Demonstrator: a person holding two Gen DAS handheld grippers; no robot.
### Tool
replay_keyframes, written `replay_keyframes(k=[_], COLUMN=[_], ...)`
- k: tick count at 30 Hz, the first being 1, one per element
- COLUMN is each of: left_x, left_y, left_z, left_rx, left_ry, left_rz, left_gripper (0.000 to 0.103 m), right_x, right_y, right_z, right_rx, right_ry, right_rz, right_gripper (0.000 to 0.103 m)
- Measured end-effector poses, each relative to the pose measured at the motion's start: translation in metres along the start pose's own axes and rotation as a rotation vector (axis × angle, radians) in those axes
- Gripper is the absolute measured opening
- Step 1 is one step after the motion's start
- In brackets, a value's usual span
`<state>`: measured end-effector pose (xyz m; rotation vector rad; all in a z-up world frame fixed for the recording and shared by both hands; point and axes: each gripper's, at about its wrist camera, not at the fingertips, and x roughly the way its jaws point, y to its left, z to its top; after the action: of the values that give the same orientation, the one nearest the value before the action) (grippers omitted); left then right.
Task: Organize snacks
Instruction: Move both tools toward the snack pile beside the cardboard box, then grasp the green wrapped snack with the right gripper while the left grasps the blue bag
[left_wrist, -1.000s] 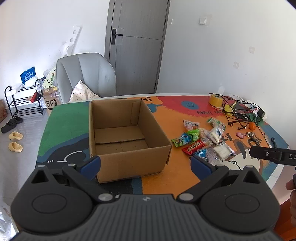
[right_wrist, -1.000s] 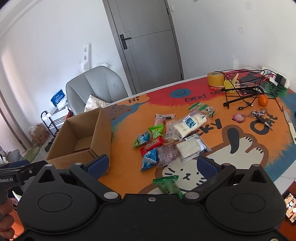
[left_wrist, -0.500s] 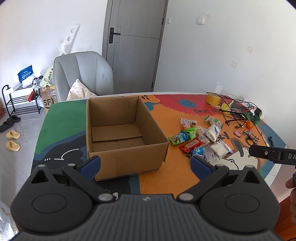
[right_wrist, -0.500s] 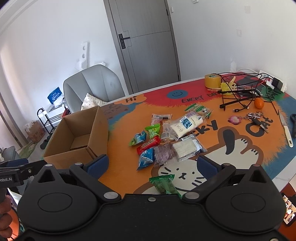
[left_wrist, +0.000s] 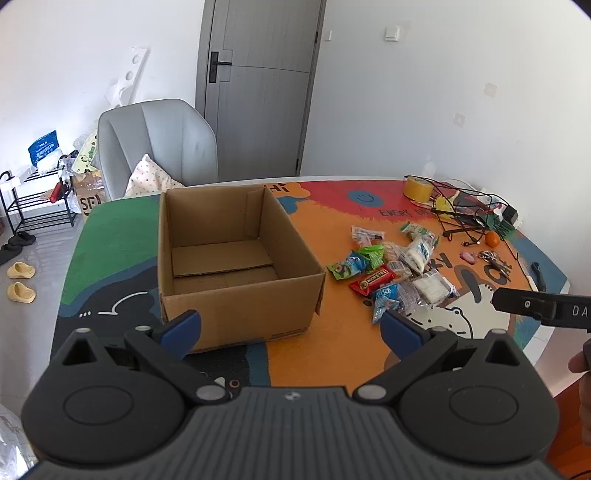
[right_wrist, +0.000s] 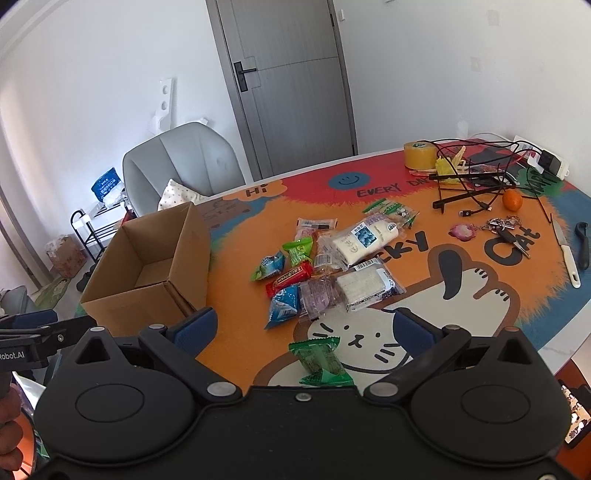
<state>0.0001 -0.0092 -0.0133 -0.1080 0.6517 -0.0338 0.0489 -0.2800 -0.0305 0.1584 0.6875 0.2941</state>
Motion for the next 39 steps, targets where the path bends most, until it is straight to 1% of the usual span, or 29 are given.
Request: replay_keyframes(k=[11,20,28,35,36,38,39], left_x=[0.02,0.038,0.051,0.064,0.066,0.071,0.073], left_y=[-0.023,-0.045,-0.056,-0.057,-0.057,-0.058,-0.059], left_z=[-0.007,-0.012,-0.02,-0.027,-0.028,-0.03,-0.03], left_rx=[0.033,0.059,0.072,0.063,0.06,0.064,0.067], left_ry=[0.029,0.055,0.057,0.035,0.037,0.042,0.043], left_rz=[-0.054,-0.102,-0.129,-0.154,-0.159,-0.166,-0.17], left_gripper=[0.103,0.103,0.103,0.101,0.101,0.1,0.1], right_x=[0.001,0.013,0.024,0.042,0.043,0.048,0.05], right_y=[-0.013,-0.032,-0.044,-0.045,-0.044,-0.044,-0.044], right_z=[-0.006,-0.014,-0.022,-0.034,-0.036,-0.039,-0.04], right_rx=[-0.006,0.015,0.023,0.001,-0.007,-0.017,-0.013], right_ry=[0.011,0.038,0.058,0.092,0.091,0.095,0.1], right_rz=[-0.009,-0.011,-0.01,0.001,0.002,0.005,0.009], right_gripper=[0.103,0.103,0.103,0.103,0.102,0.098,0.092])
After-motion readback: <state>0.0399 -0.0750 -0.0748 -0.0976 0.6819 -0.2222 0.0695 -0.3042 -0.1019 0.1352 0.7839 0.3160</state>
